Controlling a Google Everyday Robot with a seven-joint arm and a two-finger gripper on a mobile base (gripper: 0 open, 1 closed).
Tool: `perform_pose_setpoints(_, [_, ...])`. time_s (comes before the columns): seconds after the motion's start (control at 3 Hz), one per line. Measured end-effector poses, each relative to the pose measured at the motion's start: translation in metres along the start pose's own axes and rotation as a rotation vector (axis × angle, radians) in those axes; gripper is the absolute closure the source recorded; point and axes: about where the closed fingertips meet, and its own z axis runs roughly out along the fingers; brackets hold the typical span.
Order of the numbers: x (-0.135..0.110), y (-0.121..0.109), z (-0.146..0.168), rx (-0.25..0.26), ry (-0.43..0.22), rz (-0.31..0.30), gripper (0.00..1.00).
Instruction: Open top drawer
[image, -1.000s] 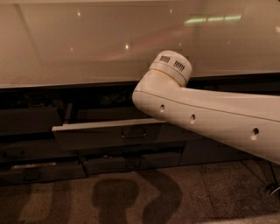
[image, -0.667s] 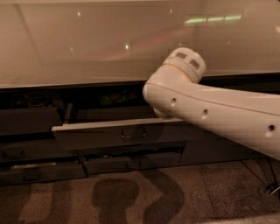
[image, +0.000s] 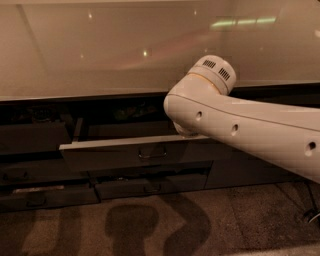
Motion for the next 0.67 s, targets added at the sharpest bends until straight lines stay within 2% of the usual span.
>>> perform_pose_setpoints(0.33, [0.004, -0.002, 0.009, -0.022, -0.011, 0.009, 1.00])
perform_pose_setpoints(0.67, [0.052, -0.006, 0.046, -0.035, -0.090, 0.133, 1.00])
